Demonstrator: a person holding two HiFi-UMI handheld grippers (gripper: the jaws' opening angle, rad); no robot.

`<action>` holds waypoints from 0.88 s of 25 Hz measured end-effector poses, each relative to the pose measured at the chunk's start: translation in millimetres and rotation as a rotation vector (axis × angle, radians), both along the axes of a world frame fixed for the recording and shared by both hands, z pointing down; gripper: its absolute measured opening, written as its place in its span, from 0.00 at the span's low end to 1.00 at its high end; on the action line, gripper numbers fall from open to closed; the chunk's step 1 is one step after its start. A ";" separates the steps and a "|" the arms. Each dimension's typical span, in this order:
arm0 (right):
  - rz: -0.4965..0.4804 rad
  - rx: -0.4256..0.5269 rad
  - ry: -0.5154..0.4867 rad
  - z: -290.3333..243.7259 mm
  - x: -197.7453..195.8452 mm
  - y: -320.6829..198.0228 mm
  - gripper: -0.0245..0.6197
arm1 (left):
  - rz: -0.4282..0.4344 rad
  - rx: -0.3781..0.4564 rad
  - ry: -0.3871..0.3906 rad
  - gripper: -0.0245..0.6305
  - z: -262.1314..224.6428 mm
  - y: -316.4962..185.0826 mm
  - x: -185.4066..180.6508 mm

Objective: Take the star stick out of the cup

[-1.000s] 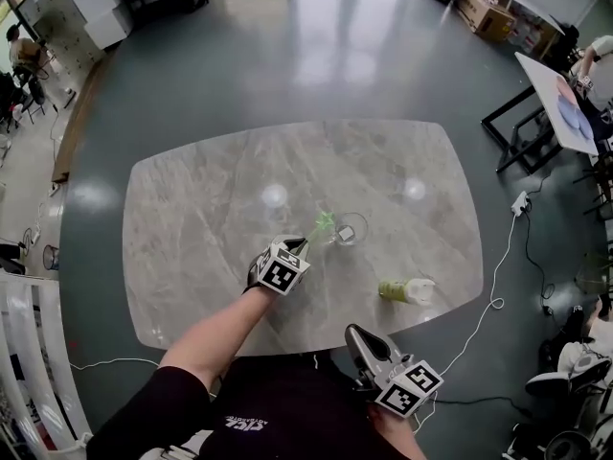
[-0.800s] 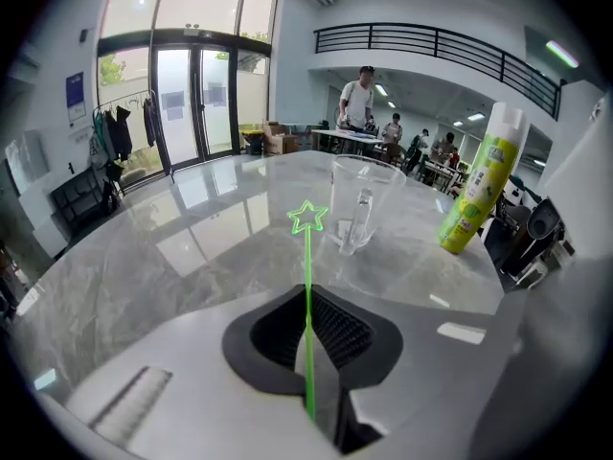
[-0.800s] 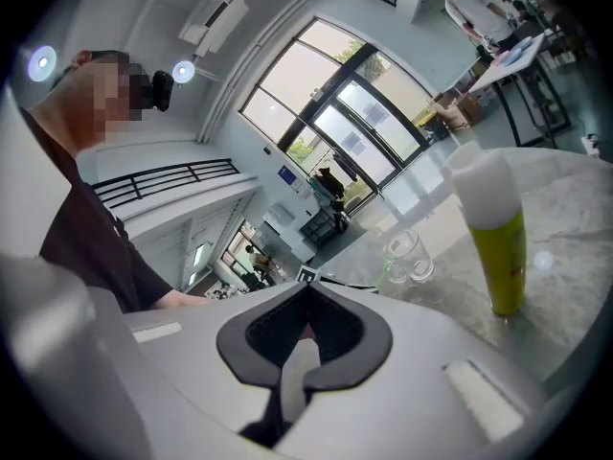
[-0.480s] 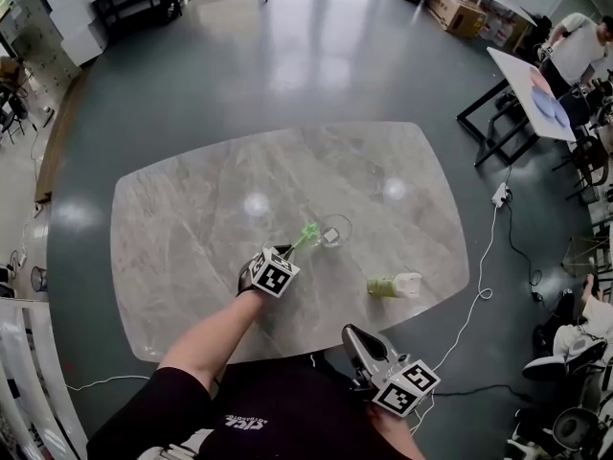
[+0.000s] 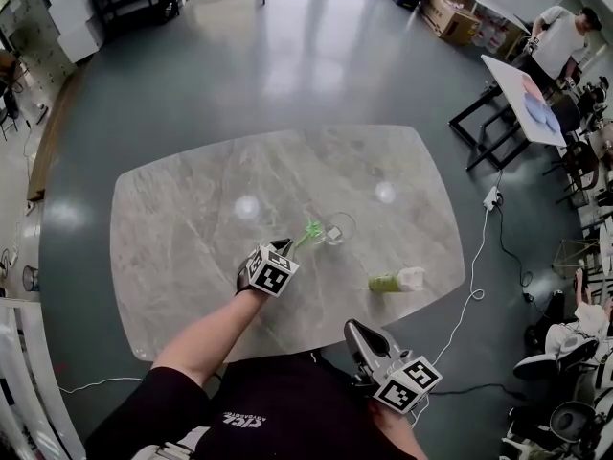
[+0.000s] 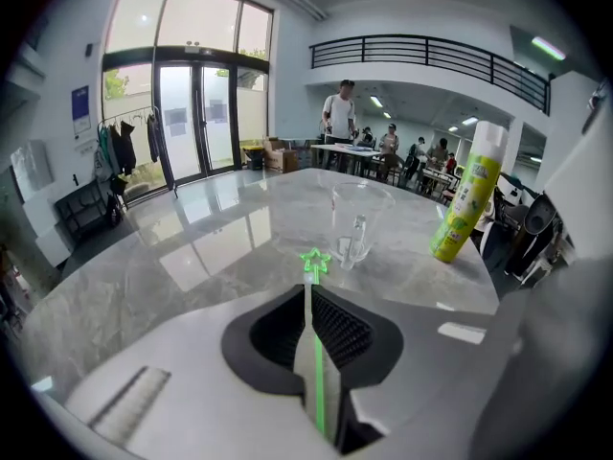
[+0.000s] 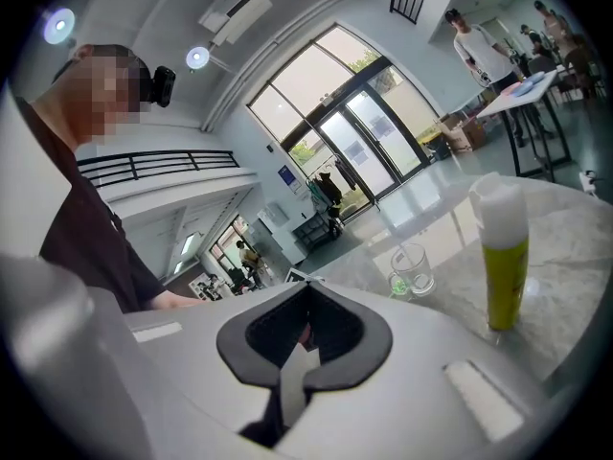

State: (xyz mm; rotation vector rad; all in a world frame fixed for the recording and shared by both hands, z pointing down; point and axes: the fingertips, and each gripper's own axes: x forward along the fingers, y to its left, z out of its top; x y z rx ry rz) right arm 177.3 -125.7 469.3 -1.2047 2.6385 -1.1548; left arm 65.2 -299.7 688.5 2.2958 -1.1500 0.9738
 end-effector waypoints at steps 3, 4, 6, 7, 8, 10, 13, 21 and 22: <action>-0.006 0.026 0.020 -5.1 -7.8 0.9 0.05 | -0.010 0.035 0.037 0.07 -21.2 6.6 -6.0; -0.008 0.035 0.026 -6.9 -10.2 0.4 0.05 | -0.016 0.047 0.055 0.07 -30.5 8.9 -7.6; -0.016 0.053 0.034 -11.1 -14.9 -1.2 0.06 | -0.030 0.070 0.104 0.07 -52.4 15.3 -8.9; -0.022 0.059 0.037 -13.1 -17.2 -1.3 0.06 | -0.037 0.078 0.131 0.07 -63.9 20.7 -8.6; -0.029 0.065 0.041 -14.8 -19.1 -1.1 0.06 | -0.041 0.084 0.158 0.07 -75.3 27.9 -7.5; -0.049 0.077 0.048 -17.1 -21.4 -0.3 0.06 | -0.040 0.099 0.208 0.07 -97.3 45.1 -3.1; -0.086 0.102 0.052 -19.8 -20.6 -2.4 0.05 | -0.033 0.137 0.264 0.07 -131.0 70.6 4.8; -0.198 0.196 0.034 -51.2 -8.5 -16.0 0.06 | -0.017 0.310 0.298 0.06 -230.4 112.5 38.9; -0.211 0.209 0.032 -54.9 -7.1 -16.0 0.06 | -0.027 0.329 0.309 0.06 -242.2 114.5 44.2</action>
